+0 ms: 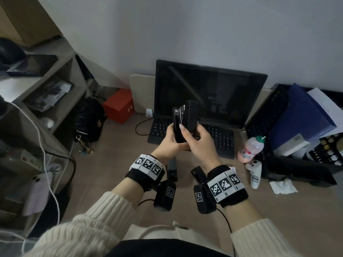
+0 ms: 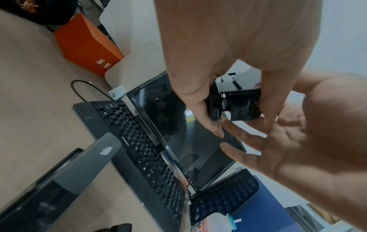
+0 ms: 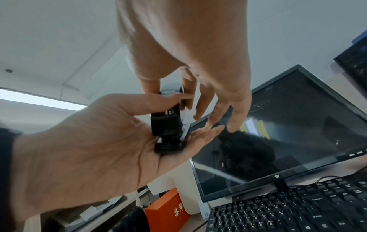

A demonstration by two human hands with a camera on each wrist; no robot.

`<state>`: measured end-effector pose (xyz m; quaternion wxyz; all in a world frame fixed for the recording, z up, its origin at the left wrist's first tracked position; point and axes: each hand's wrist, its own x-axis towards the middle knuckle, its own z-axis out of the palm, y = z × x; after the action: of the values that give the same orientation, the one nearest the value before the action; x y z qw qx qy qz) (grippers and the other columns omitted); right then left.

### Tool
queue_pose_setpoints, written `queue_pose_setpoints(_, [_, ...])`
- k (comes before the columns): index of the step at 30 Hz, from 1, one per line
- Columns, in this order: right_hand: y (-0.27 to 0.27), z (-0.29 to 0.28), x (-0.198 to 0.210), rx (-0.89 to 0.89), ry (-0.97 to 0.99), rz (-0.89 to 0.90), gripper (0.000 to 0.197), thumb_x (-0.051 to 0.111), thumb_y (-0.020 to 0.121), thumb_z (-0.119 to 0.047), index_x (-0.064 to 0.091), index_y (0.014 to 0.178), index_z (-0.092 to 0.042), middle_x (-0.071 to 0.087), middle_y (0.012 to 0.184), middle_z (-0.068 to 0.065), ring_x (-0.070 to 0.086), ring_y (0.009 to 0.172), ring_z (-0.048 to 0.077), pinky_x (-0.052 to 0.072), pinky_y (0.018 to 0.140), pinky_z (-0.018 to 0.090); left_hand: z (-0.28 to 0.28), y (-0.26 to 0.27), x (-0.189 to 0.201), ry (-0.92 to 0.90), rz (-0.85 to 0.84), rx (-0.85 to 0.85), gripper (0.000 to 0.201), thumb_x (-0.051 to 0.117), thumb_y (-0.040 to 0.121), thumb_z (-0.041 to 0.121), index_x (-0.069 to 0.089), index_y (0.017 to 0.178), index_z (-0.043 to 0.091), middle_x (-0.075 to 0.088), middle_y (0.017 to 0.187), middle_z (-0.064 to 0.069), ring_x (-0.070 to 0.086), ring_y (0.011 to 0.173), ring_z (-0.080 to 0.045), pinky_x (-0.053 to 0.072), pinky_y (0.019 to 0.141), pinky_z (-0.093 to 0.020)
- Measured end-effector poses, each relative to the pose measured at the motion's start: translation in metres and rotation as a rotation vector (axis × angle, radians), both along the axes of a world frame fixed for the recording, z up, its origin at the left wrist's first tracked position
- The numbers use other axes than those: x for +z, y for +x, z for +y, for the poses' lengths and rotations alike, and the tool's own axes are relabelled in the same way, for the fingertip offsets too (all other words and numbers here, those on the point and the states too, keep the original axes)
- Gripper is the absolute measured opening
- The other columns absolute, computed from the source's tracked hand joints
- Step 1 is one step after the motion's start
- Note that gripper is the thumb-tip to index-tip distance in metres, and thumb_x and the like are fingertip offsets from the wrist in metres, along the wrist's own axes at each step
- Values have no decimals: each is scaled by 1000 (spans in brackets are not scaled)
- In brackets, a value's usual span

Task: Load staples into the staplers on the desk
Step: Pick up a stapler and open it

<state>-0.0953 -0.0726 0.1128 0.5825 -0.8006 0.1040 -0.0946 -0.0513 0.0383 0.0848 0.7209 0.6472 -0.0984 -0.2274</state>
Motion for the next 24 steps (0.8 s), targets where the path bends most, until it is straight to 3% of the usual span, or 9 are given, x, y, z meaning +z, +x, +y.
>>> queue_pose_setpoints(4, [4, -1, 5, 101, 68, 42, 50, 47, 88, -64, 54, 130, -38, 65, 117, -14, 59, 111, 2, 49, 100, 33, 3, 8, 10, -118, 123, -80, 91, 70, 75, -2, 19, 148, 18, 62, 123, -14, 65, 110, -28, 55, 91, -41])
queue_pose_setpoints(9, [10, -2, 11, 146, 123, 70, 77, 31, 83, -79, 47, 139, -29, 53, 140, -8, 44, 132, 5, 33, 115, 38, 7, 11, 26, -361, 233, -47, 58, 67, 74, 23, 51, 126, 3, 62, 112, -19, 60, 104, -33, 51, 90, -43])
queue_pose_setpoints(11, [10, 2, 14, 176, 116, 47, 73, 29, 88, -73, 45, 142, -26, 46, 146, -6, 36, 138, 6, 28, 118, 38, 6, 12, 30, -367, 240, -31, 58, 67, 84, 40, 54, 135, 16, 61, 128, -17, 60, 118, -32, 49, 101, -46])
queue_pose_setpoints(13, [10, 7, 12, 193, 78, -20, 58, 31, 96, -59, 41, 144, -28, 43, 147, -11, 33, 139, 4, 26, 118, 36, 6, 15, 36, -328, 223, -30, 40, 57, 92, 52, 61, 128, 38, 61, 133, -11, 60, 122, -27, 46, 105, -47])
queue_pose_setpoints(14, [10, 11, 11, 191, 59, -50, 51, 33, 99, -51, 39, 145, -30, 42, 146, -15, 33, 138, 2, 27, 118, 34, 5, 16, 39, -300, 224, -28, 36, 55, 91, 57, 64, 123, 41, 63, 132, -8, 61, 121, -25, 45, 107, -47])
queue_pose_setpoints(16, [10, 15, 6, 164, 38, -84, 44, 37, 101, -42, 39, 143, -34, 43, 140, -22, 35, 136, 0, 30, 117, 32, 5, 18, 40, -255, 234, -9, 54, 58, 83, 68, 61, 126, 36, 65, 129, -6, 61, 121, -24, 42, 109, -49])
queue_pose_setpoints(19, [11, 20, 1, 103, 52, -107, 43, 40, 100, -44, 43, 141, -34, 48, 137, -20, 40, 133, 0, 35, 114, 34, 5, 17, 39, -229, 255, -5, 82, 61, 73, 77, 53, 137, 26, 65, 130, -5, 61, 121, -24, 41, 109, -50])
queue_pose_setpoints(22, [9, 23, 3, 63, 107, -123, 46, 43, 98, -44, 46, 141, -28, 52, 139, -12, 45, 130, 0, 40, 110, 32, 2, 16, 39, -240, 296, 18, 100, 69, 64, 78, 38, 146, 31, 63, 132, -2, 63, 118, -22, 46, 105, -49])
queue_pose_setpoints(24, [8, 24, 5, 38, 124, -153, 46, 45, 98, -43, 48, 140, -27, 56, 132, -16, 49, 125, -4, 42, 107, 27, 0, 15, 42, -260, 302, 22, 104, 70, 61, 78, 34, 148, 33, 61, 133, -1, 65, 116, -19, 51, 99, -44])
